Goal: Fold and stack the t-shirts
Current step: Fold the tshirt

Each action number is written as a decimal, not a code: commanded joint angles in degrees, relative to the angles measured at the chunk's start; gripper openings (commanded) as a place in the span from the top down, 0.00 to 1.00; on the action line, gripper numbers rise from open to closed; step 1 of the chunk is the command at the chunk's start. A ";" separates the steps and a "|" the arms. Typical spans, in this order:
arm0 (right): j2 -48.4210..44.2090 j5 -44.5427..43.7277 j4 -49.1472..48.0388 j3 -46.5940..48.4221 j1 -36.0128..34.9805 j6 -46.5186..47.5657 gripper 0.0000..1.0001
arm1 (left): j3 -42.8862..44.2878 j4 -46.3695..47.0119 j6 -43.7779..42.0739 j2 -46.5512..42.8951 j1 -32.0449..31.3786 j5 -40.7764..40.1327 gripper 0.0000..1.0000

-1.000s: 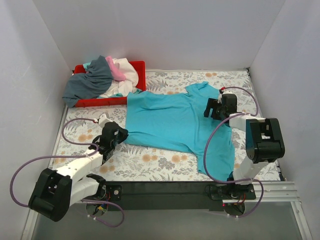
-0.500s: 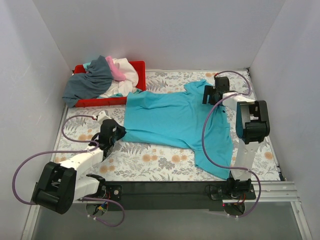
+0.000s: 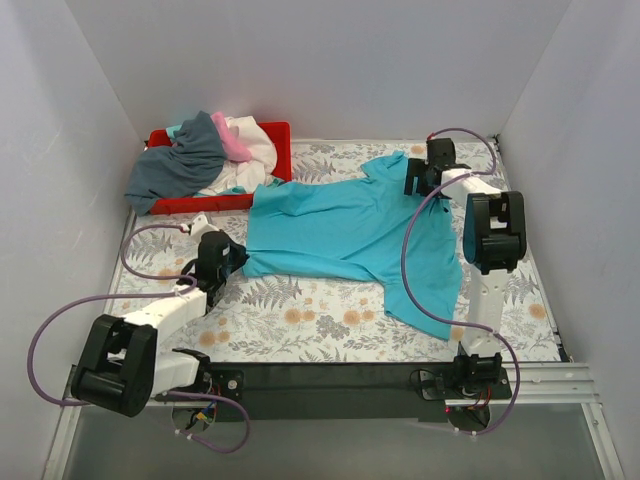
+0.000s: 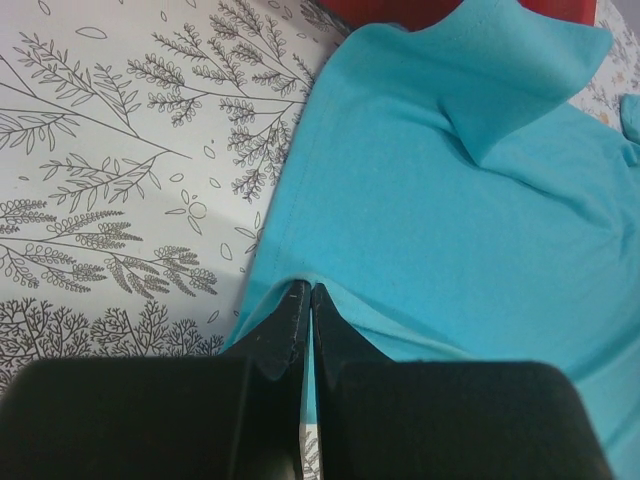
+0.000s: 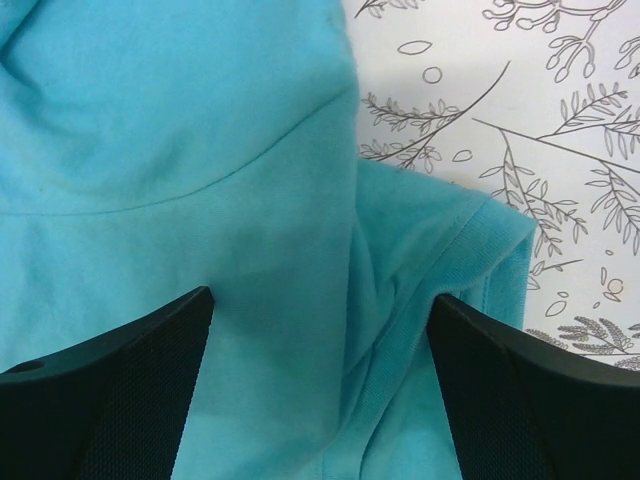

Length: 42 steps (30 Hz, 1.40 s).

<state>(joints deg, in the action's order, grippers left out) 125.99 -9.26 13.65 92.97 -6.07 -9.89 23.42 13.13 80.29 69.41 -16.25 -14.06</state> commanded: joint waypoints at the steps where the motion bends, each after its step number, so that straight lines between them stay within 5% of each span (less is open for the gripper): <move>1: 1.88 0.37 3.23 2.56 2.11 -0.74 0.21 | 2.07 2.43 -1.37 0.37 0.69 -1.06 1.00; 8: 0.59 7.84 -0.35 1.63 2.11 0.14 0.23 | 2.86 7.17 -1.19 3.97 0.78 2.11 1.00; 13: -19.44 6.02 -10.39 -19.09 0.53 -1.00 0.18 | 4.35 10.60 -2.68 6.61 0.69 2.81 1.00; 21: -47.75 -5.86 -10.31 -44.78 -9.49 -5.39 0.15 | 10.50 12.63 -6.64 14.61 0.96 8.43 1.00; 26: -61.01 -7.08 -1.36 -53.50 -11.33 -10.58 0.15 | 9.10 14.82 -6.11 15.32 1.22 11.42 1.00; 34: -69.30 -10.61 18.14 -58.24 -11.51 -21.28 0.13 | 8.05 13.42 -5.94 12.34 1.31 13.19 1.00; 42: -72.12 -4.46 20.89 -66.07 -11.51 -30.27 0.10 | 7.43 13.50 -5.32 10.31 1.22 13.98 1.00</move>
<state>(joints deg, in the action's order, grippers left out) 54.22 -15.57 30.96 28.45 -17.30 -35.09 31.40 26.15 75.37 82.32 -15.31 -0.93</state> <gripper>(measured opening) 0.900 0.015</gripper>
